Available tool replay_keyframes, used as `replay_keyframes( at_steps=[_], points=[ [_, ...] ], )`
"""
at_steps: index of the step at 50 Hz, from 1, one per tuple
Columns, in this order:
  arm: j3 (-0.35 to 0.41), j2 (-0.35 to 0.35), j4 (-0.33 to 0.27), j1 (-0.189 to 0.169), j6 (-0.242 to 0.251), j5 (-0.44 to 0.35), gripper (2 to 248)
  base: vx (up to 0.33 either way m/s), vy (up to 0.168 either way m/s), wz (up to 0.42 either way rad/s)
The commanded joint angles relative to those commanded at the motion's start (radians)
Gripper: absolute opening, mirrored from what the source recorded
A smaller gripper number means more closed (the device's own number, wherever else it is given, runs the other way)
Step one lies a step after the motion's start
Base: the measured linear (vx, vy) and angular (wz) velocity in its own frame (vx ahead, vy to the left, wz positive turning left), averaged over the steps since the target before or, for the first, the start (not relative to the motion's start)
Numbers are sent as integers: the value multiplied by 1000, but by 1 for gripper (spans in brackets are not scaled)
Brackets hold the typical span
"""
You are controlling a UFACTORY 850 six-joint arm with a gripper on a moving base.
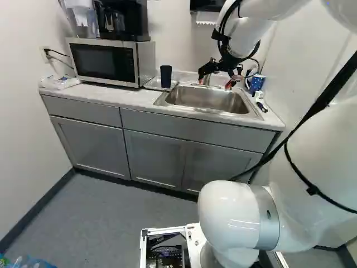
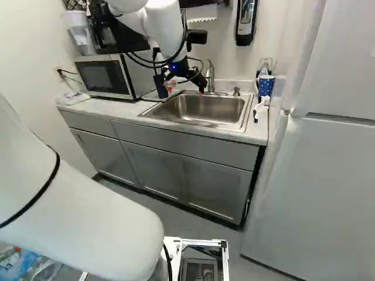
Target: Rinse the cup and place it in the tray
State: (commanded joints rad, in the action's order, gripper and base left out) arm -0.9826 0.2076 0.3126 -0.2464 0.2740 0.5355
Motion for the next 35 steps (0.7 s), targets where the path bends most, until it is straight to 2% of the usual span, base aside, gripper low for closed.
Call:
replay_keyframes(
  at_steps=[35],
  points=[
    [0,0,0,0,0,0,247,-102,42,-5]
  ],
)
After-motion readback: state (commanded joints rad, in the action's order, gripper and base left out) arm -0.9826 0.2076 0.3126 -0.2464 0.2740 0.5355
